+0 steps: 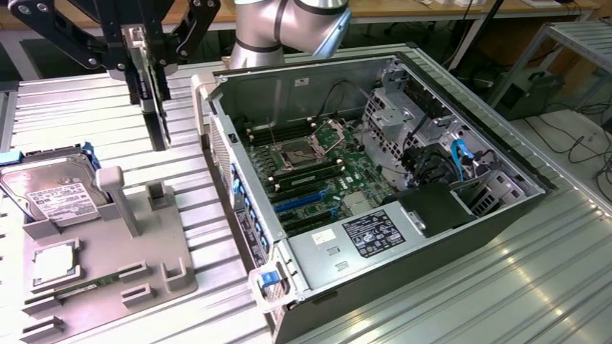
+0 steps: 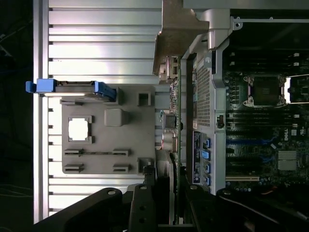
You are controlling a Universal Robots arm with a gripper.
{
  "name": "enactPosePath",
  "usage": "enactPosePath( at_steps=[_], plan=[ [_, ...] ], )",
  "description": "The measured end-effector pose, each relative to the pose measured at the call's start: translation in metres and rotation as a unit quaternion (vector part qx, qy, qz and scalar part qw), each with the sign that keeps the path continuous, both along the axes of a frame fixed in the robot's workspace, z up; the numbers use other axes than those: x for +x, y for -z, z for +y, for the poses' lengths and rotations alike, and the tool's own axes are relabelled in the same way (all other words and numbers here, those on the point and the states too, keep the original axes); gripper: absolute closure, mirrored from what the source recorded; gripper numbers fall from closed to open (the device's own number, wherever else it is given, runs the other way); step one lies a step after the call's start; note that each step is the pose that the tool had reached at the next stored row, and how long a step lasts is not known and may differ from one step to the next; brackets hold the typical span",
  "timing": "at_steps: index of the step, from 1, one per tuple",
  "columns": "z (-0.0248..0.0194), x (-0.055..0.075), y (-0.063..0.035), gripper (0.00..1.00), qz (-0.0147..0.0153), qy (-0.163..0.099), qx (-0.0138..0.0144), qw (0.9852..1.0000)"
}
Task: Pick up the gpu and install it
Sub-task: 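Pick up the gpu and move the gpu toward the slot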
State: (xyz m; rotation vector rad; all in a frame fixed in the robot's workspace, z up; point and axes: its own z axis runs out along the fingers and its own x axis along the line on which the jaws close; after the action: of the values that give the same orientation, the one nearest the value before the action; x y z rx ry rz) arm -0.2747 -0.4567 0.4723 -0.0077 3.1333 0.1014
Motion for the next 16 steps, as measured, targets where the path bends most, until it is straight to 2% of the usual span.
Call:
enactPosePath(
  at_steps=[16],
  plan=[
    [0.0,0.016,0.0005,0.73,0.0,0.0,0.0,1.0]
  ],
)
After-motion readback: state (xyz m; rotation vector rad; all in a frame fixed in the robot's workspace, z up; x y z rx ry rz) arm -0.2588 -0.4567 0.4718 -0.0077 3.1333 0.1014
